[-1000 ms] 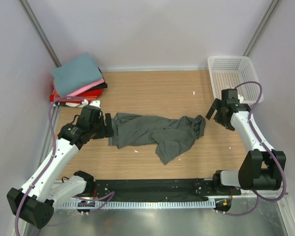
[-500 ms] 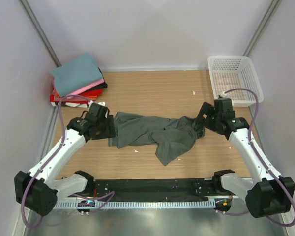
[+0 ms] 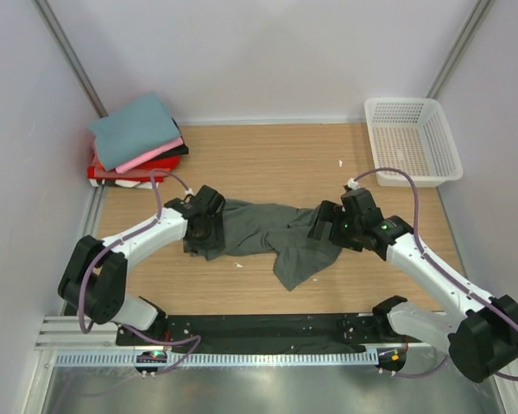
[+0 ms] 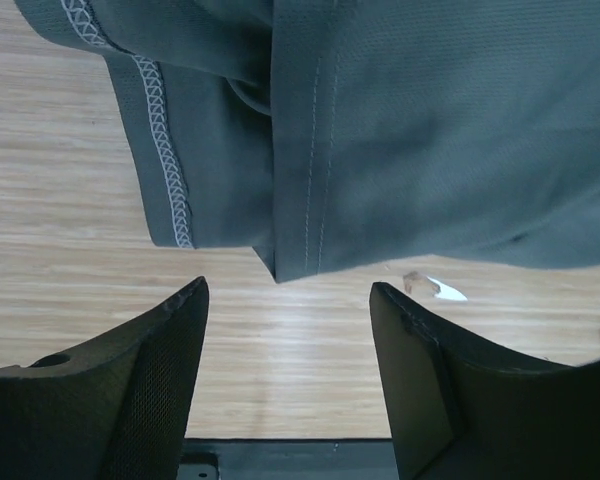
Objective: Fold and stack the t-shirts
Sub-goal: Flatten the tshirt out
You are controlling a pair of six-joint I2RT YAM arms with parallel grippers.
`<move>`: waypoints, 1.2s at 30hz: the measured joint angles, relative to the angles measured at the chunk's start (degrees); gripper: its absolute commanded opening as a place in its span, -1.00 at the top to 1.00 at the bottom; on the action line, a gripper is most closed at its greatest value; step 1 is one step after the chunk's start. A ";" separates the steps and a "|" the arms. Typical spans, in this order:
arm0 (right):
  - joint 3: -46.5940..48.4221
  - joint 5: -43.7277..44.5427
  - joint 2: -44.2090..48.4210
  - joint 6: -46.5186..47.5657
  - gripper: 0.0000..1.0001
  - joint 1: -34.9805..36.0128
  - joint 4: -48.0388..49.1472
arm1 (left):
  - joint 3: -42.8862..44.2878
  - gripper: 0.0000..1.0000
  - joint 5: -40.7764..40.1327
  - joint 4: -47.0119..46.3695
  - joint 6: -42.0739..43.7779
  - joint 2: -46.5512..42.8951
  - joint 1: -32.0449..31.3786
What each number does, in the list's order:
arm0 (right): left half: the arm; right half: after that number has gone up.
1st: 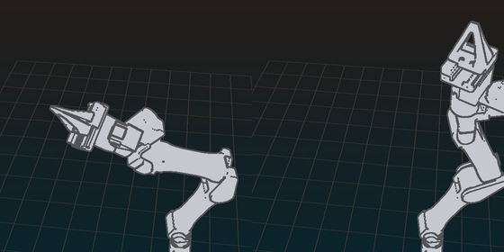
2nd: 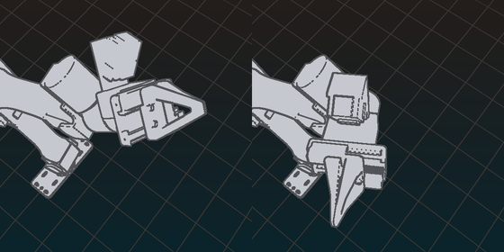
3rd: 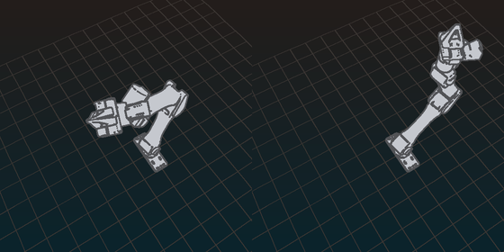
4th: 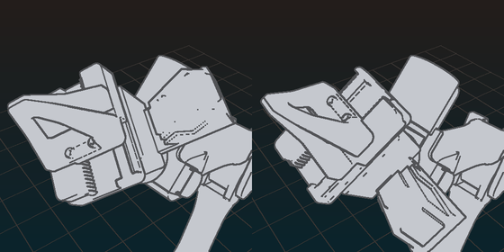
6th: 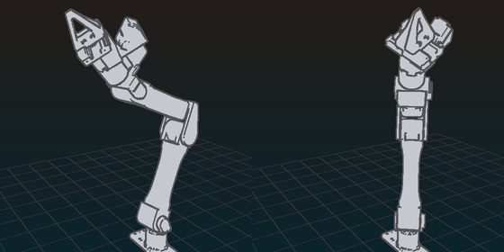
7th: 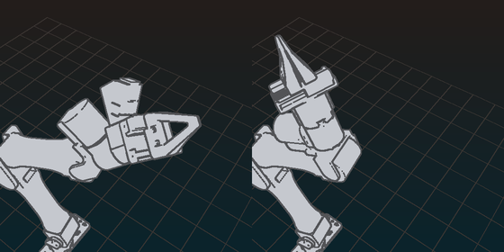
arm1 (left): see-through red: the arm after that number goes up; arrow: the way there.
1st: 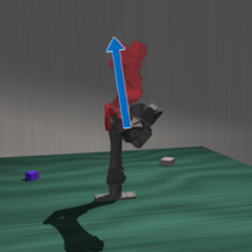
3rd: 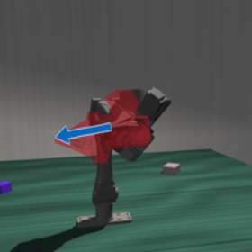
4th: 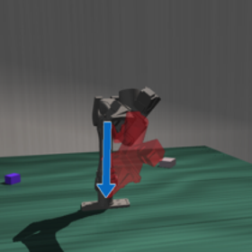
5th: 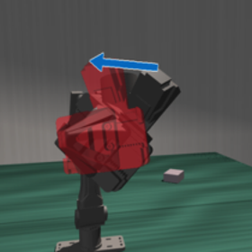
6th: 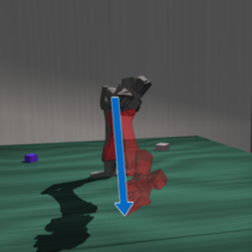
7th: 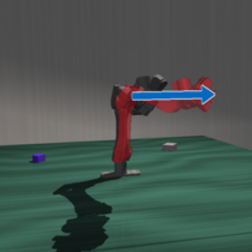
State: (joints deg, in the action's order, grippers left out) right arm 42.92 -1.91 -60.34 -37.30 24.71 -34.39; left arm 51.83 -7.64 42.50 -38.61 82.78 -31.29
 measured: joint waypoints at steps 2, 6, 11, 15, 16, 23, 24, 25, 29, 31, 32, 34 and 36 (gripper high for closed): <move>-0.55 -0.15 0.04 -0.66 -0.99 2.12 0.13 | -0.57 -0.32 -0.33 -1.05 -0.31 1.20 0.00; -2.40 -0.17 -0.57 -2.27 -0.99 8.22 -0.33 | -2.12 -0.14 -0.35 -4.94 -1.05 5.20 -0.17; -2.78 1.57 -6.29 -4.92 -0.96 18.67 -0.46 | -2.51 0.60 -1.31 -7.69 -1.53 6.54 -0.46; -2.69 3.56 -12.59 -7.72 -0.78 26.56 0.22 | -2.51 0.94 -1.36 -9.31 -1.51 6.54 -0.48; -2.62 3.93 -14.19 -8.39 -0.71 28.09 0.50 | -2.49 1.00 -1.33 -9.53 -1.51 6.51 -0.48; -1.86 6.91 -20.72 -11.39 0.26 31.10 3.82 | -2.03 1.00 -1.16 -8.35 -1.44 3.34 -0.48; -1.86 7.48 -20.79 -11.50 0.34 31.10 4.37 | -1.75 1.00 -1.11 -7.87 -1.44 2.40 -0.48; -1.86 8.02 -20.87 -11.69 0.43 31.10 4.90 | -1.33 1.00 -1.01 -7.32 -1.44 1.18 -0.48; -1.86 9.51 -21.33 -12.15 0.97 31.10 6.10 | 1.77 1.00 -0.70 -4.42 -1.42 -3.54 -0.48; -1.86 10.47 -20.79 -12.41 0.97 31.10 5.68 | 4.81 0.99 -0.44 -2.16 -1.36 -5.29 -0.48; -1.81 11.28 -19.85 -12.46 0.97 31.12 4.74 | 6.64 1.00 -0.28 -0.74 -1.29 -5.90 -0.48; -1.29 13.75 -15.47 -12.68 0.97 31.12 0.52 | 11.19 0.96 0.04 2.51 -1.14 -6.75 -0.48; 0.94 16.72 -8.83 -13.20 0.97 31.10 -5.18 | 16.06 0.88 0.17 5.49 -0.79 -7.21 -0.48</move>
State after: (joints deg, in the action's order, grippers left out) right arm 43.86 14.81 -69.17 -50.50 55.81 -39.57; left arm 67.90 -7.46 47.99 -39.40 75.57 -31.77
